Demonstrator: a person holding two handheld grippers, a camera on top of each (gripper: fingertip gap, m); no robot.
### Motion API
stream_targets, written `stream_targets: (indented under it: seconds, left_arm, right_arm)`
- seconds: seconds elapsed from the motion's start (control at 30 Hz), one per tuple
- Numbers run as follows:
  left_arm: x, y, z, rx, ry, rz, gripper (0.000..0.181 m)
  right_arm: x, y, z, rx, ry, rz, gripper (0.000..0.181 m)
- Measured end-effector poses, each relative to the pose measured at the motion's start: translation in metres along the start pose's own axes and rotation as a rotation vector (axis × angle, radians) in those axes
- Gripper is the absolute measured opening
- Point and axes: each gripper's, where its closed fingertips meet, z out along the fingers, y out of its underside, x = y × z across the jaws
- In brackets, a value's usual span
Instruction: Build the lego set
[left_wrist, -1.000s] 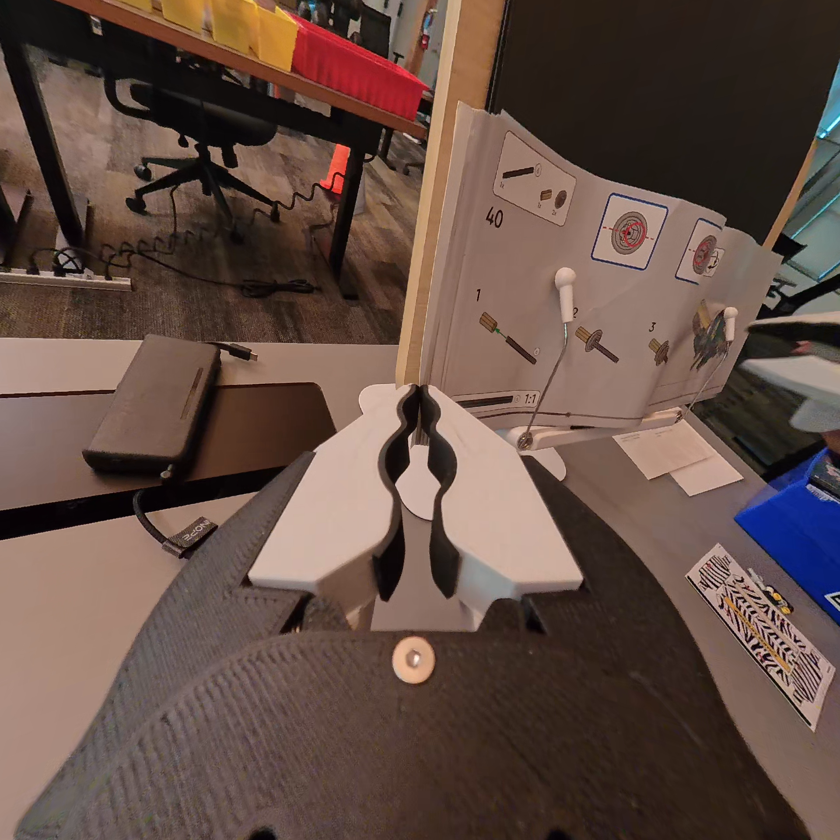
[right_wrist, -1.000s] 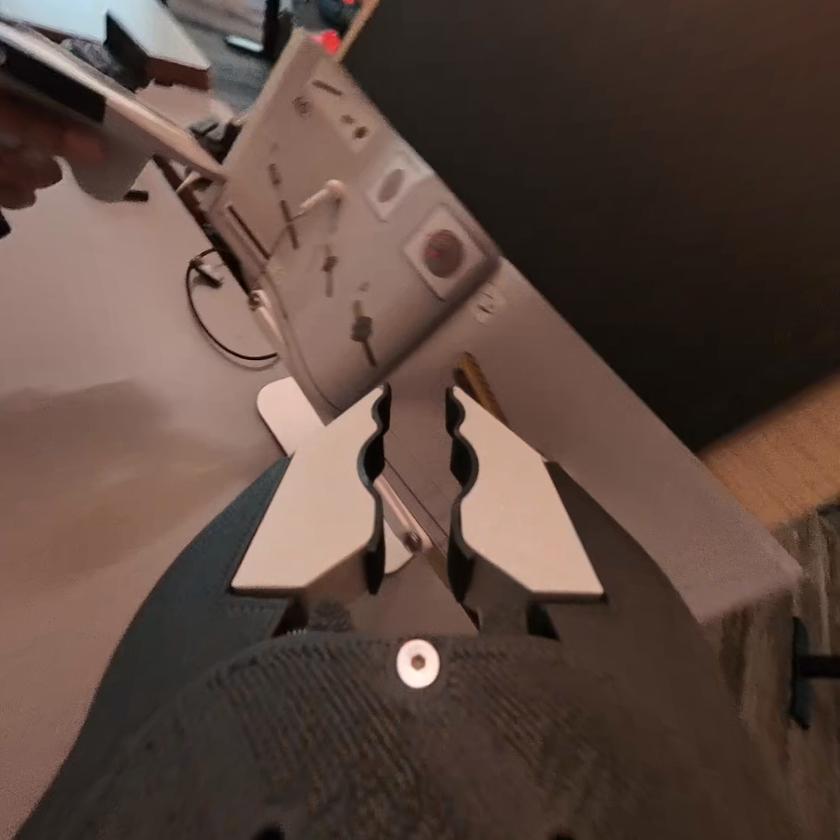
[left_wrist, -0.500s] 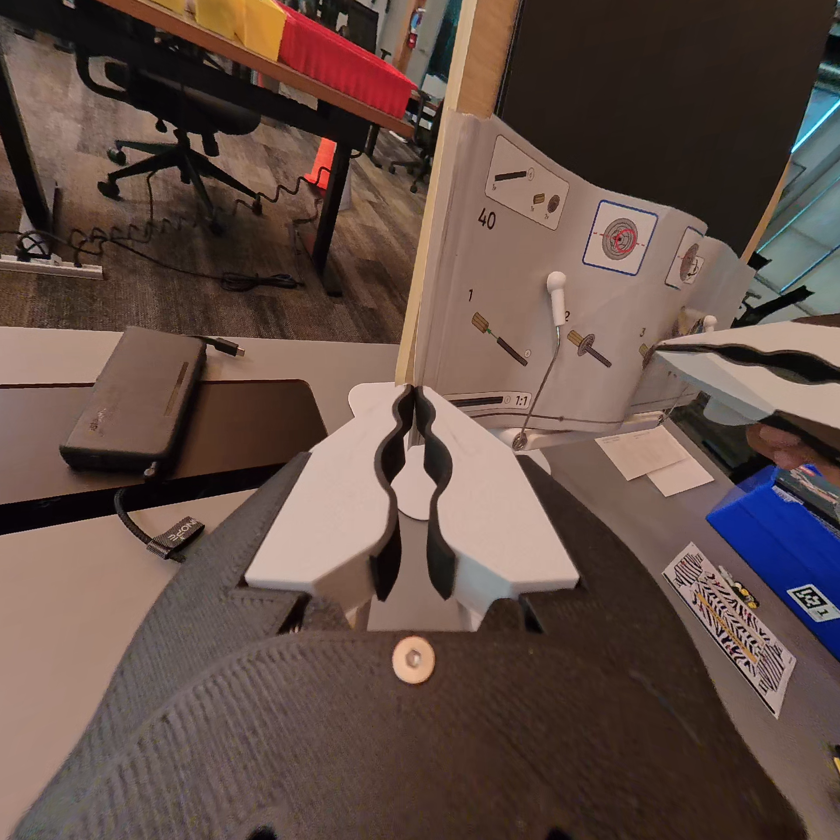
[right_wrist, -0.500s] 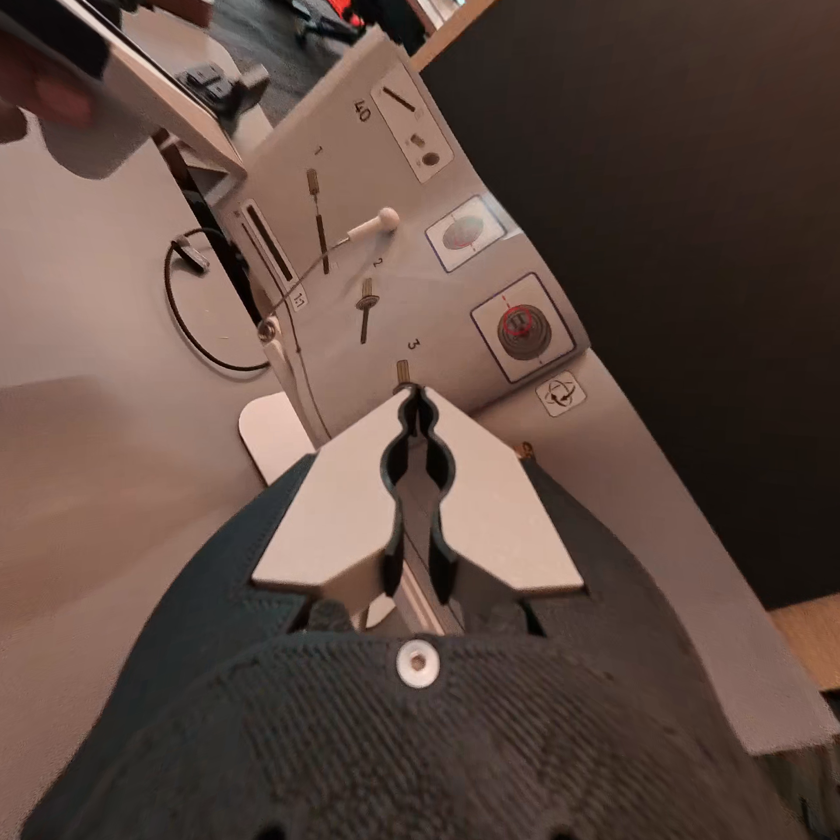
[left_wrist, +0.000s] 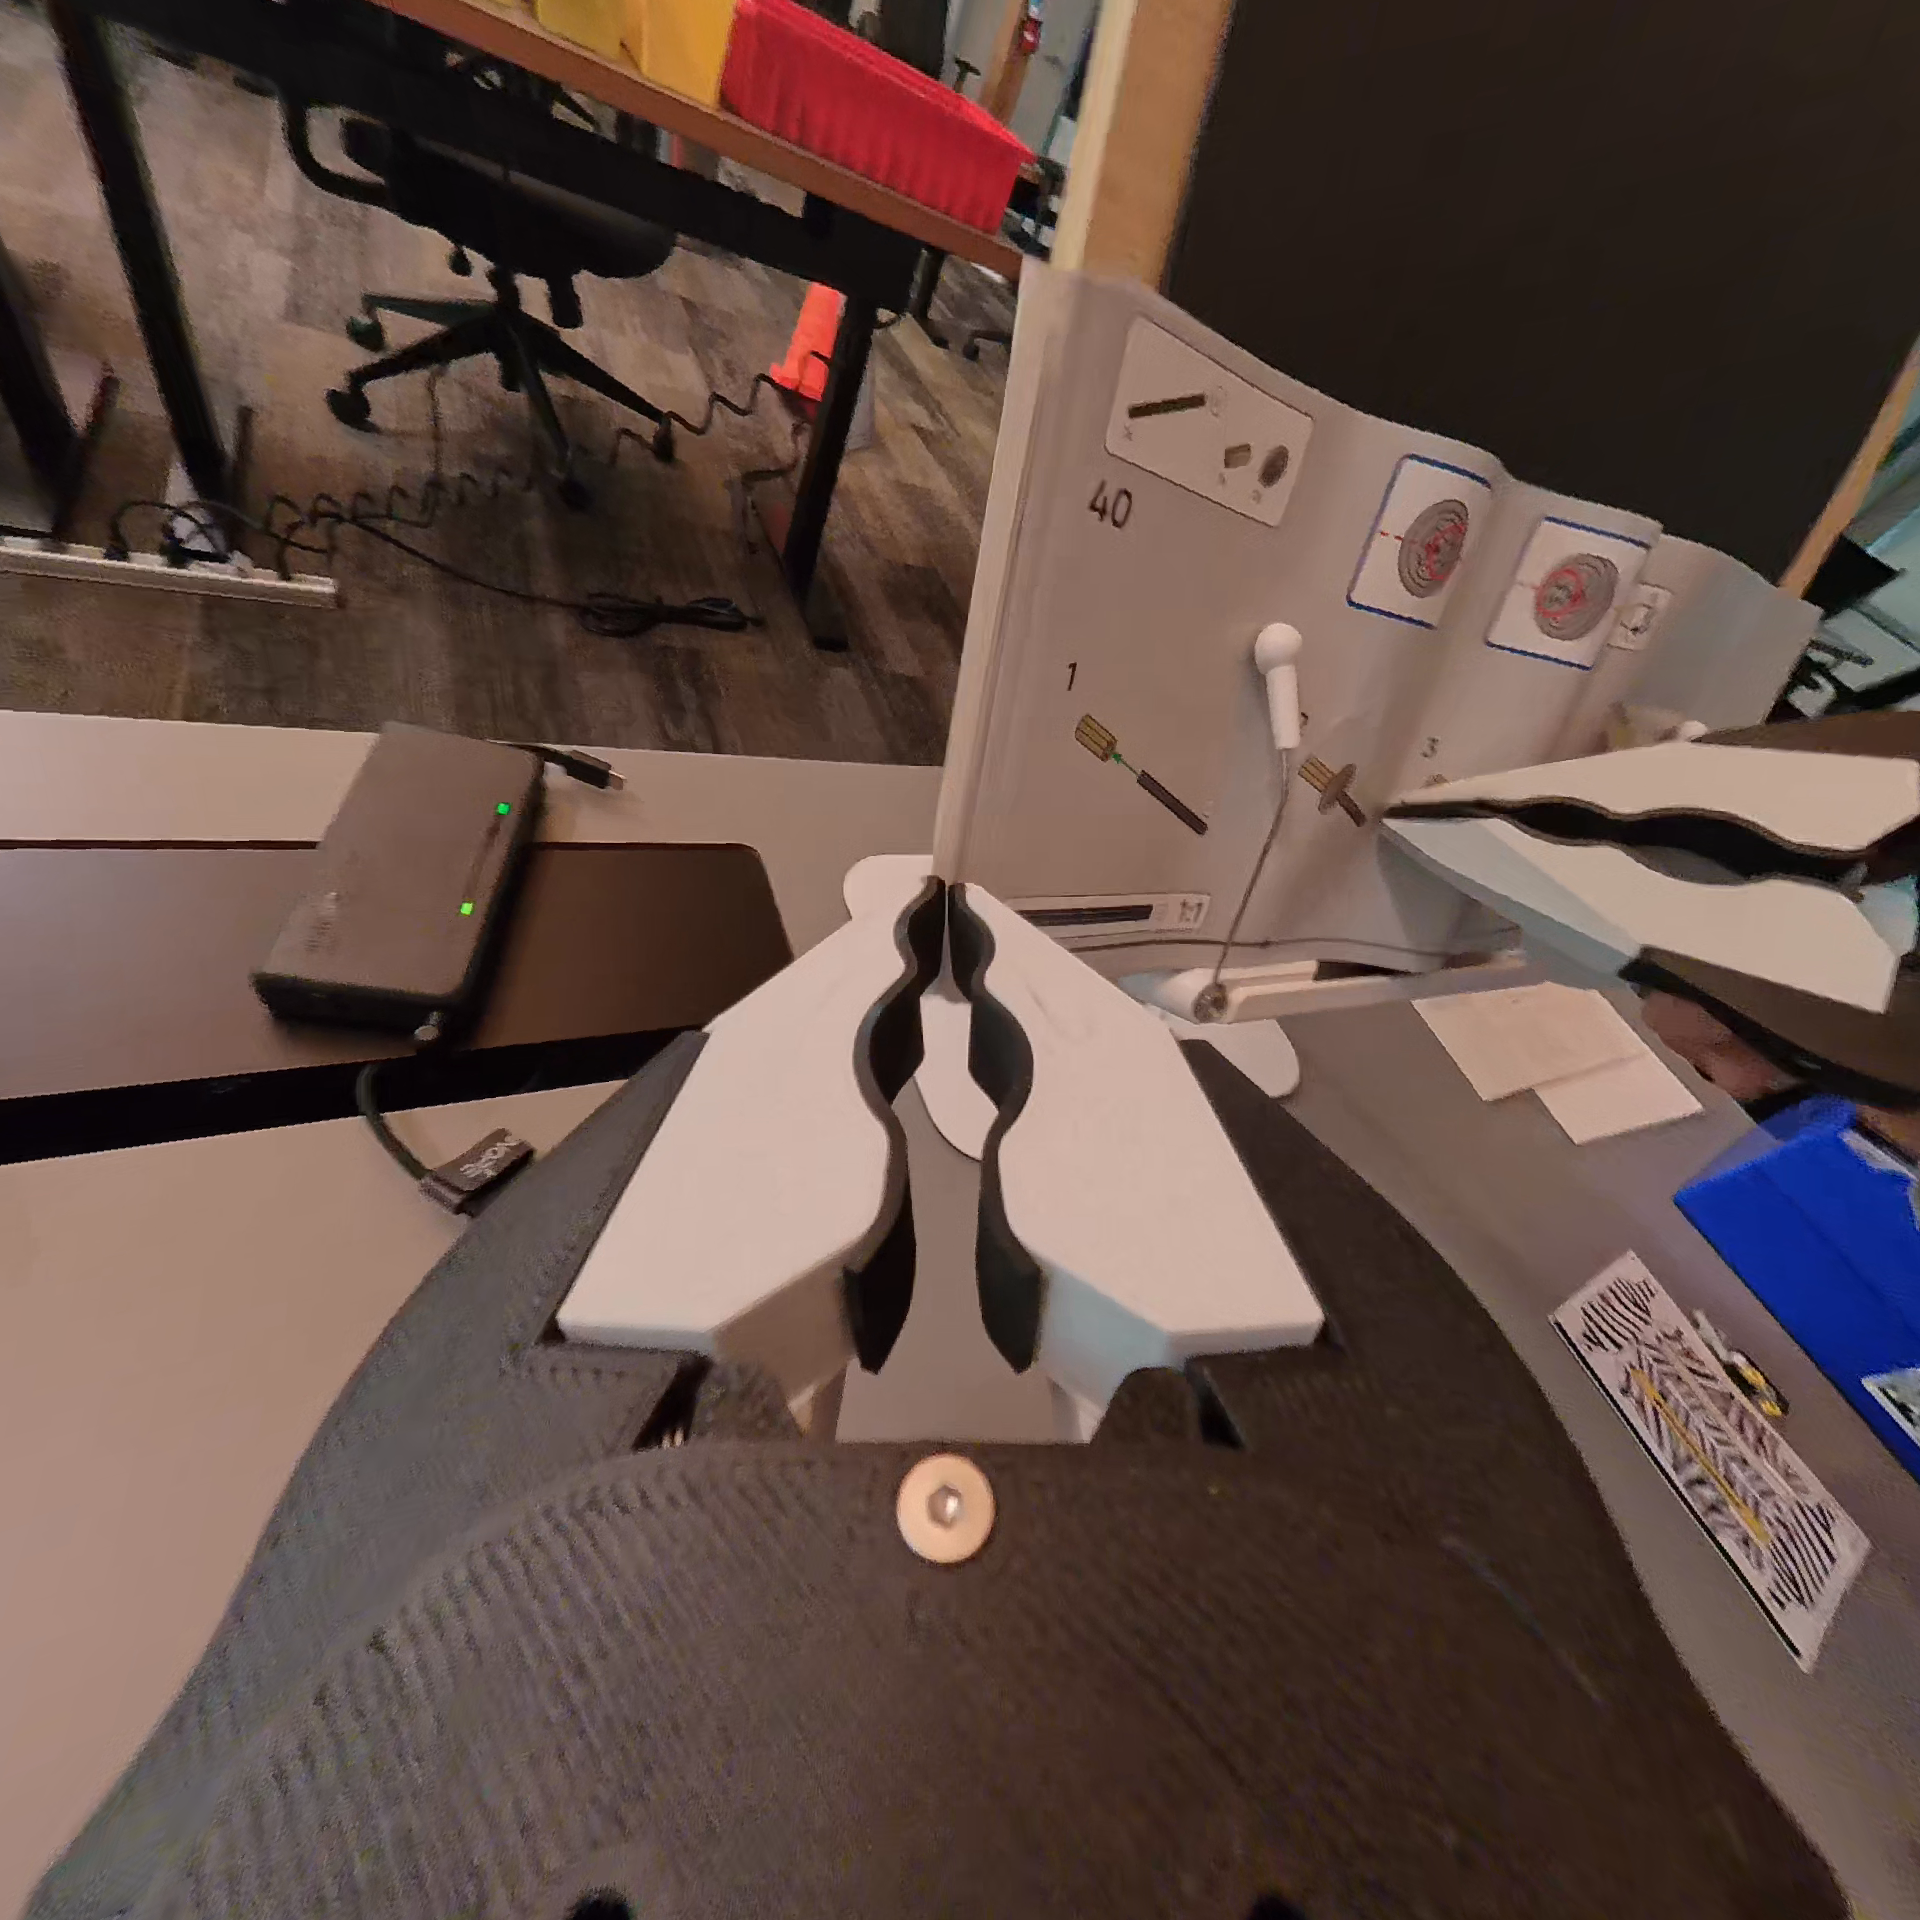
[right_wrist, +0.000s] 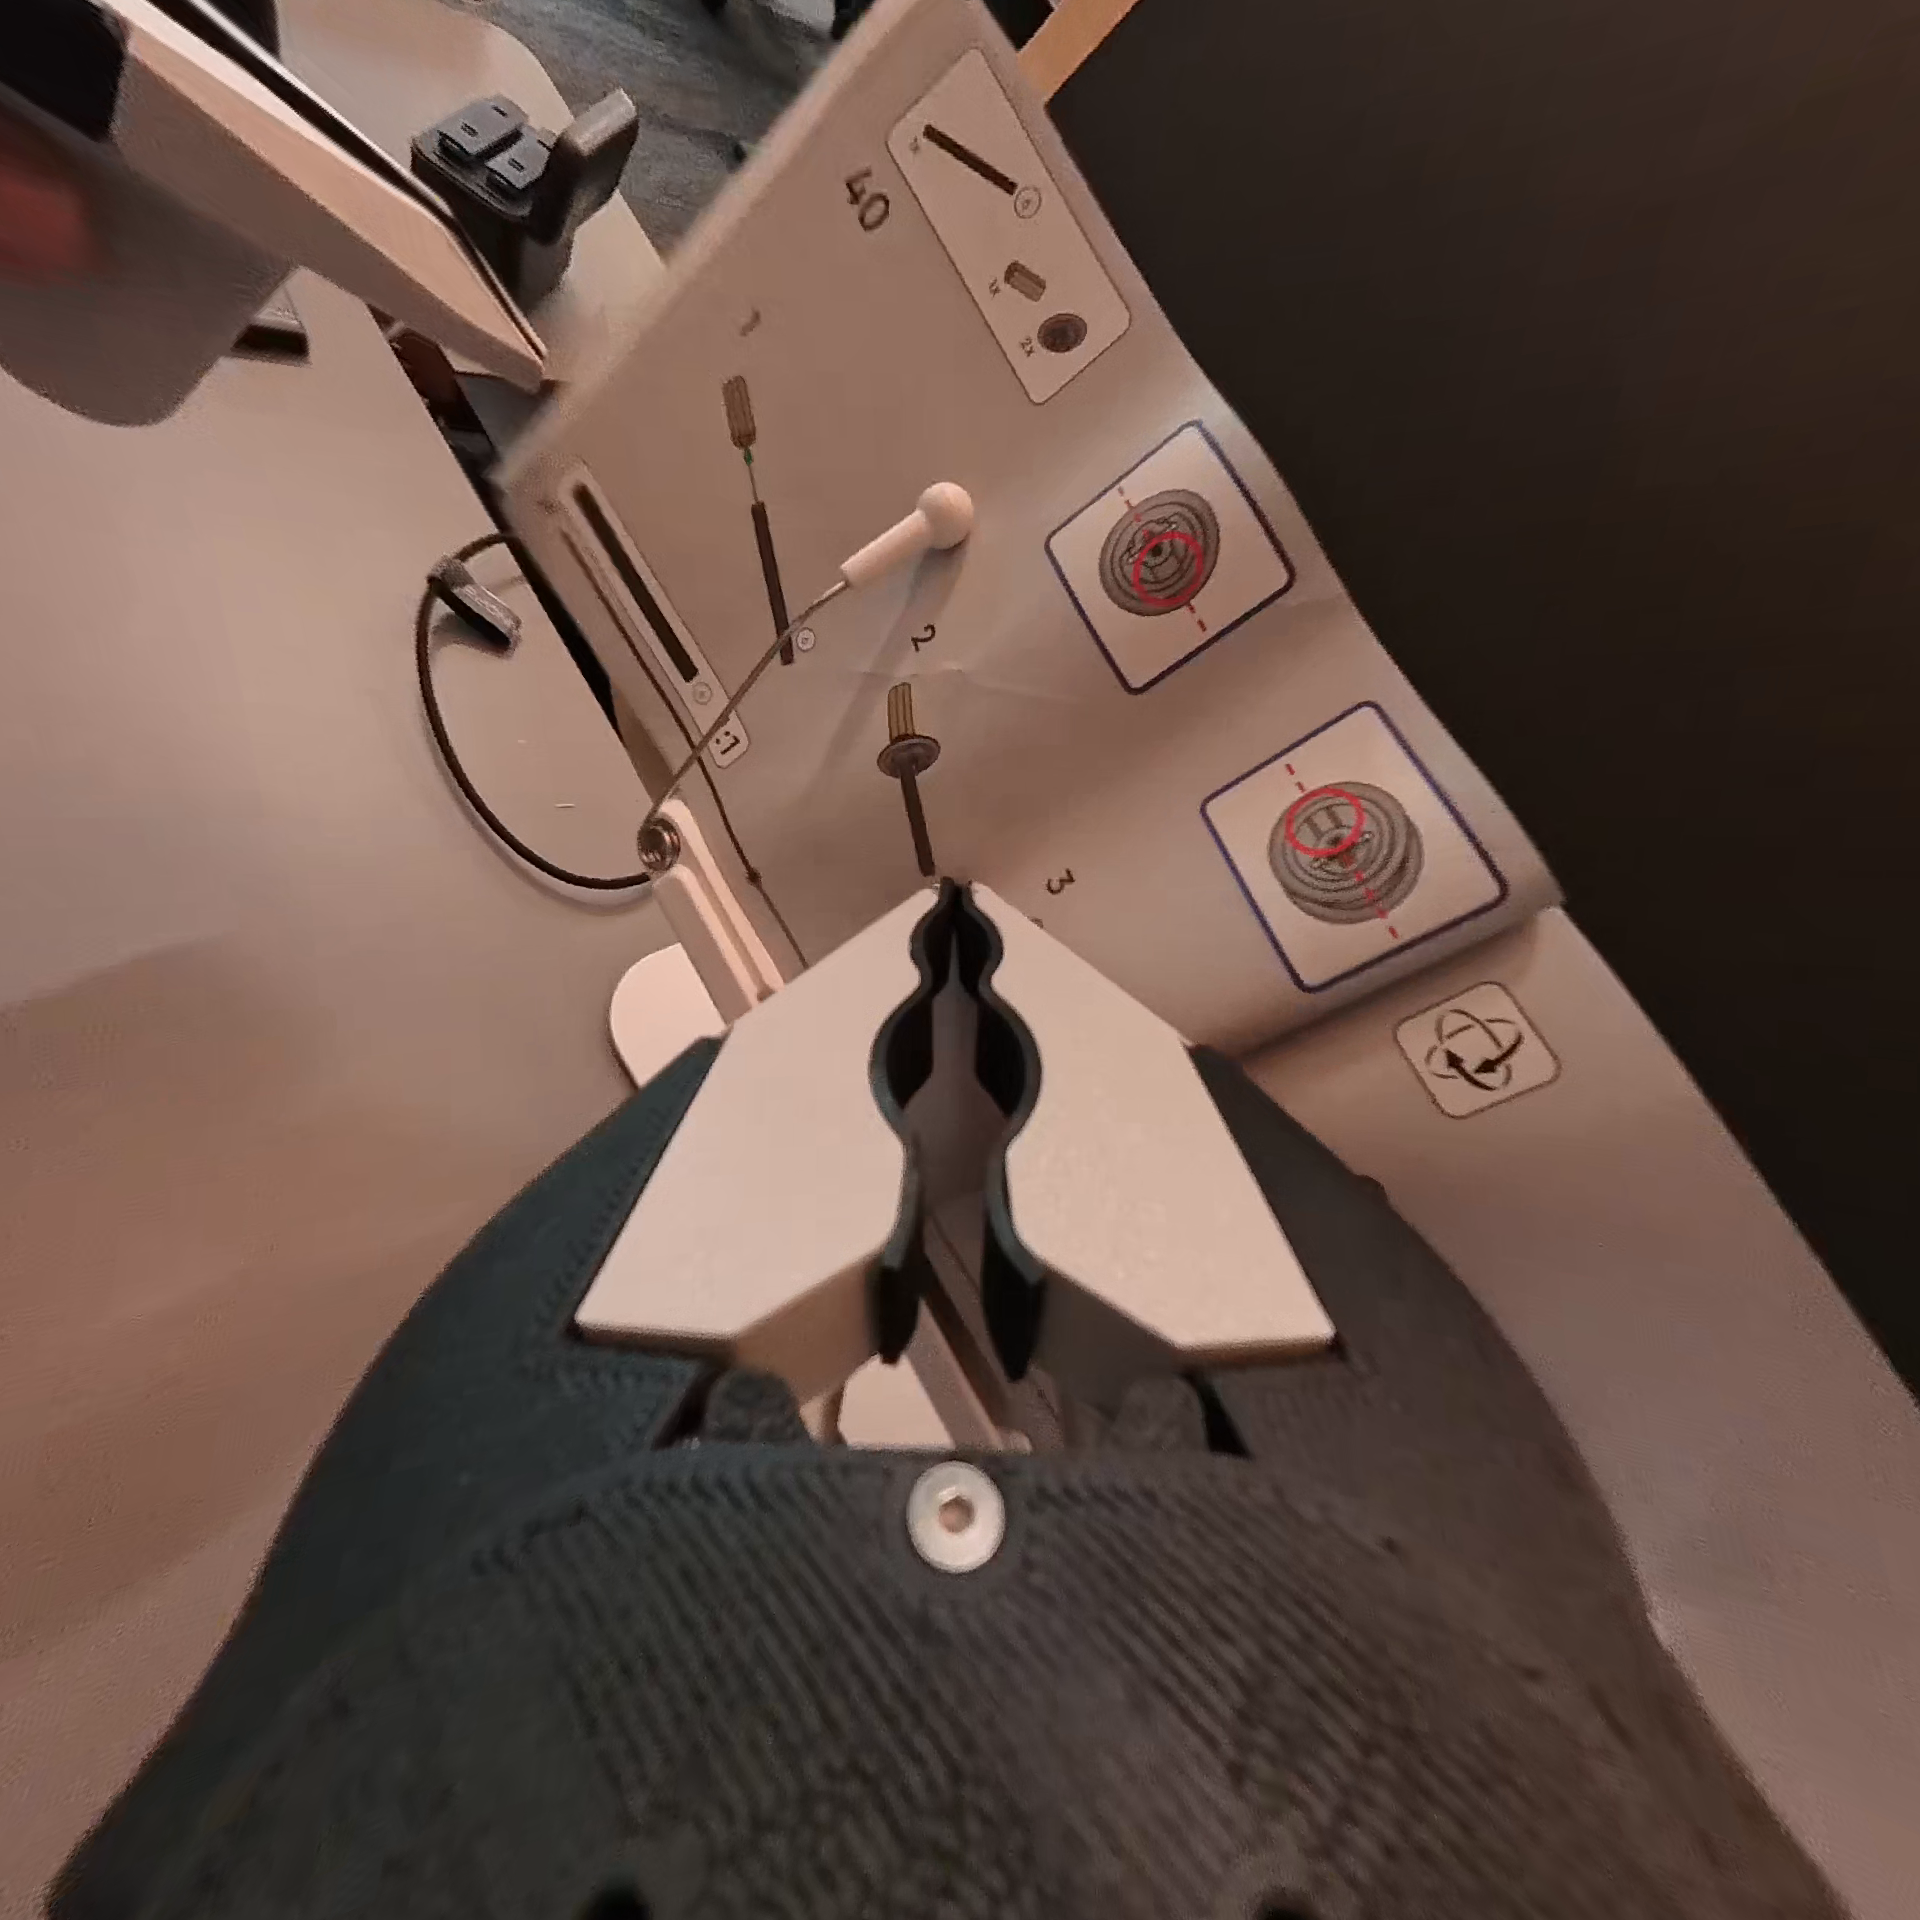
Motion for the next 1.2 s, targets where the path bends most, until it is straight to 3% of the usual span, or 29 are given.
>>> stream_targets:
  seconds: [0.07,0.17,0.23,0.3,0.4,0.5,0.6,0.73,0.97,1.07,1.2]
  left_arm:
    - [-0.007,-0.009,-0.005,0.055,-0.042,0.003,0.002]
    - [0.0,-0.027,-0.01,0.137,-0.032,0.041,0.021]
    - [0.006,-0.031,-0.003,0.117,-0.024,0.105,0.045]
    - [0.007,-0.03,0.009,0.076,-0.025,0.147,0.05]
    - [0.011,-0.029,0.022,0.046,0.006,0.147,0.041]
    - [0.013,-0.027,0.027,0.046,0.016,0.141,0.029]
    - [0.012,-0.026,0.028,0.065,0.014,0.132,0.024]
    - [0.01,-0.027,0.024,0.076,0.031,0.129,0.003]
    - [0.012,-0.029,0.021,0.081,0.048,0.09,0.0]
    - [0.011,-0.029,0.021,0.087,0.052,0.041,0.0]
    - [0.009,-0.028,0.015,0.077,0.037,0.016,0.002]
  right_arm:
    - [-0.001,-0.001,-0.001,-0.002,-0.009,0.021,0.0]
    - [-0.003,0.0,0.002,-0.004,-0.019,0.05,0.0]
    - [-0.006,-0.005,0.003,0.006,-0.036,0.074,0.0]
    - [-0.005,-0.019,-0.002,0.059,-0.029,0.09,0.0]
    - [0.011,-0.045,-0.012,0.158,0.051,0.105,0.0]
    - [0.026,-0.041,-0.002,0.099,0.122,0.097,0.0]
    - [0.025,-0.039,0.013,0.073,0.138,0.078,0.0]
    - [0.021,-0.044,0.021,0.079,0.15,0.087,0.0]
    - [0.018,-0.048,0.023,0.075,0.133,0.12,0.0]
    - [0.017,-0.049,0.014,0.095,0.141,0.144,0.0]
    - [-0.008,-0.048,-0.026,0.157,0.12,0.219,0.0]
